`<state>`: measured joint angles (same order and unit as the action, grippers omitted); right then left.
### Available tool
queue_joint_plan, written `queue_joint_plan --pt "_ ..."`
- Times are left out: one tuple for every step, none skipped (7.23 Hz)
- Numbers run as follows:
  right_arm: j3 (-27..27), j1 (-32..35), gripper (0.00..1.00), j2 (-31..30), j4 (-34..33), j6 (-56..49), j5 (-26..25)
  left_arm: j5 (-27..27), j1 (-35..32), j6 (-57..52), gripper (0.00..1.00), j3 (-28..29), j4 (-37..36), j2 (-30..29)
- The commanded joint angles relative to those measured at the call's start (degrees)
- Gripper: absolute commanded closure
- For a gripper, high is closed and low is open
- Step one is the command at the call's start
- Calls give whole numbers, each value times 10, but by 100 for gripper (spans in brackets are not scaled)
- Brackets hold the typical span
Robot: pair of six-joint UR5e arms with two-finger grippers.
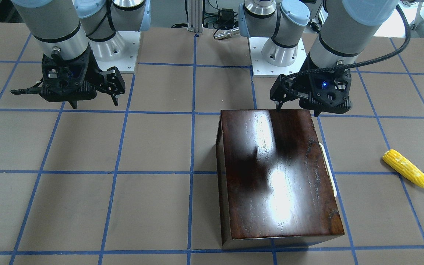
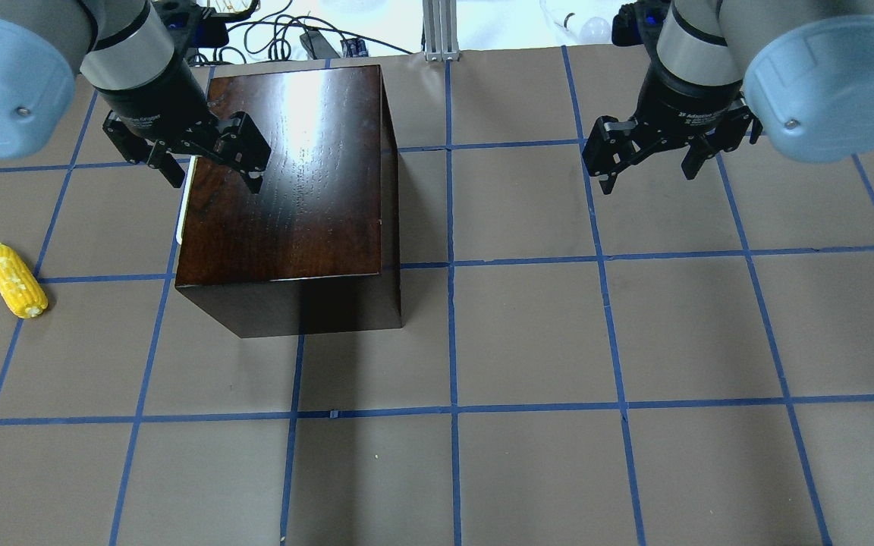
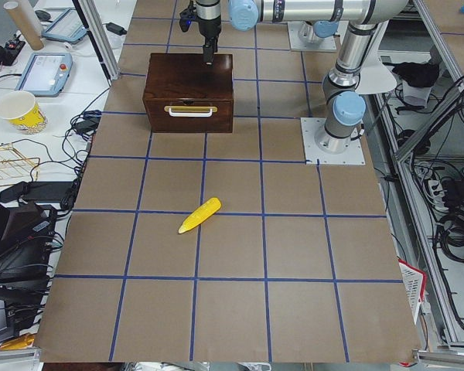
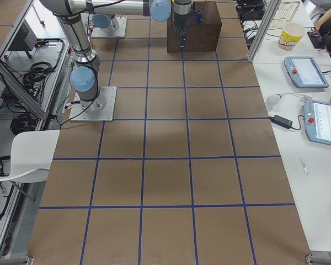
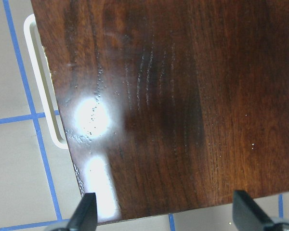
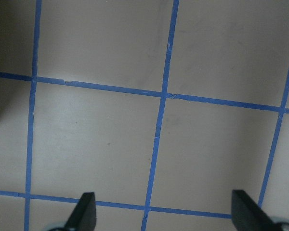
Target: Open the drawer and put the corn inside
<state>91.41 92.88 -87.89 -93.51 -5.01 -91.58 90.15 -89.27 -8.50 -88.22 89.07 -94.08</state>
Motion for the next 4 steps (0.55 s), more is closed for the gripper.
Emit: queue_joint_plan --pt "0 0 0 0 0 0 0 2 0 3 0 -3 -3 1" --pt "1 0 0 0 0 0 0 -1 0 5 0 -4 -2 1" --pt "1 0 0 0 0 0 0 -1 0 5 0 -5 -1 2" --pt "0 -1 0 0 0 0 0 -8 0 5 0 -5 -4 2"
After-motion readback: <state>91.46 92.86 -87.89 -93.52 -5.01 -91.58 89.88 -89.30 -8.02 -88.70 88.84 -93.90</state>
